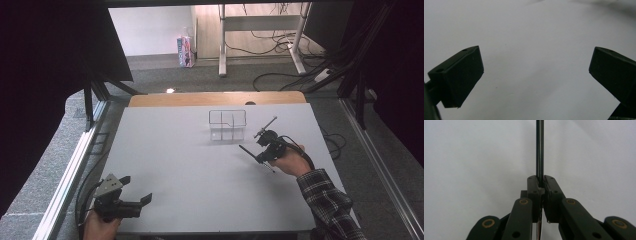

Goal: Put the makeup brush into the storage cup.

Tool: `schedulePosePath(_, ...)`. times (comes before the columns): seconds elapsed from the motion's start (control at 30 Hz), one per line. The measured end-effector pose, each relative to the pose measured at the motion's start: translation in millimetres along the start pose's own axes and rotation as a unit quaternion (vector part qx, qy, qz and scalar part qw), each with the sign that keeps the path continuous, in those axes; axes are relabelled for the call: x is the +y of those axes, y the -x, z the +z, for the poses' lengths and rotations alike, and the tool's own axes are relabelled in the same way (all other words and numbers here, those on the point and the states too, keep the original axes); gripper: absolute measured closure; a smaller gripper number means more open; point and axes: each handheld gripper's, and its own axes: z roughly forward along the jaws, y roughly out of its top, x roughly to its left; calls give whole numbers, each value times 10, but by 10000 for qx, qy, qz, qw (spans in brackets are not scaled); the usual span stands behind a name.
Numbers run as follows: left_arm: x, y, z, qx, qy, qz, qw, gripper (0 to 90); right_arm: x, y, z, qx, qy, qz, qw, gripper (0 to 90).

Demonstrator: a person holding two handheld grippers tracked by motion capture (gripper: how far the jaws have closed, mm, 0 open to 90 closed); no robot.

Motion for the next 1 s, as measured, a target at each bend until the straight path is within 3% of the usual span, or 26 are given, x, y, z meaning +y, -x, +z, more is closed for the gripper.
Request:
schedulePosePath(0.23, 5, -32, -12, -156, 172, -131, 9996, 14, -92, -135, -105, 196, 234, -117, 9995, 840)
schedulePosePath(0.53, 29, -55, -34, -185, 335, -239, 9990, 14, -244, -287, -194, 282, 538, -207, 9979, 840)
schedulePosePath(0.7, 72, 22, 11, 27, 101, 86, 9999, 3, -308, -330, -237, 349, 599, -211, 9974, 840)
schedulePosePath(1.0, 224, 173, 161, 59, -151, 369, 9992, 2, -334, -406, -235, 448, 558, -304, 9970, 840)
